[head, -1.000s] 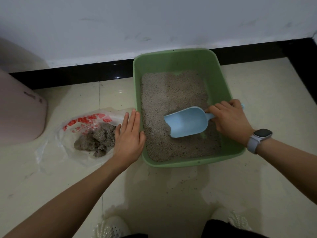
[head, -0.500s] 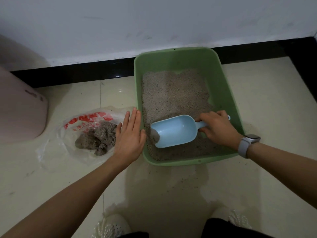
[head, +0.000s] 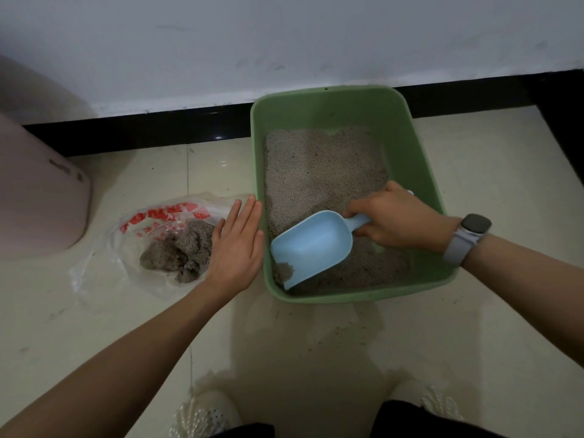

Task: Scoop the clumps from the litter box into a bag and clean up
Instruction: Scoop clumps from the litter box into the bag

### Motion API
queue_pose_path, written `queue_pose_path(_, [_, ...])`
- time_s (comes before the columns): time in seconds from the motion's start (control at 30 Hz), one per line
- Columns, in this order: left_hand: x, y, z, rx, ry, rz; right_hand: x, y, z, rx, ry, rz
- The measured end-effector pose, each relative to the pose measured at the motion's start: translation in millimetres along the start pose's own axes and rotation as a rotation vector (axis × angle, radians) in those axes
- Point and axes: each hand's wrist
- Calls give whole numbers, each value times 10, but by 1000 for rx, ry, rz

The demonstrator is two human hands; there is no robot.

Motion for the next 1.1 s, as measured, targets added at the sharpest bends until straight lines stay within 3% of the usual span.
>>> queue_pose_path(0.1, [-14, -21, 3, 8, 32, -11, -82, -157, 220, 142, 4, 30])
queue_pose_path(0.27, [-21, -53, 14, 15, 41, -20, -88, -200, 173, 182, 13, 27])
queue_pose_path(0.43, [-12, -60, 20, 28, 23, -20, 53, 32, -228, 128, 270, 76])
queue_pose_path(0.57, [-13, -78, 18, 20, 20, -23, 160, 125, -371, 82, 382, 82])
queue_pose_path(1.1, [1, -84, 16, -24, -10, -27, 155, 240, -516, 141, 406, 147])
Point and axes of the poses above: each hand's wrist, its own x-axis away from the middle knuckle, its own z-axis out of the back of the hand, y = z × x, and after that the axes turned 6 degrees about -y, right-handed
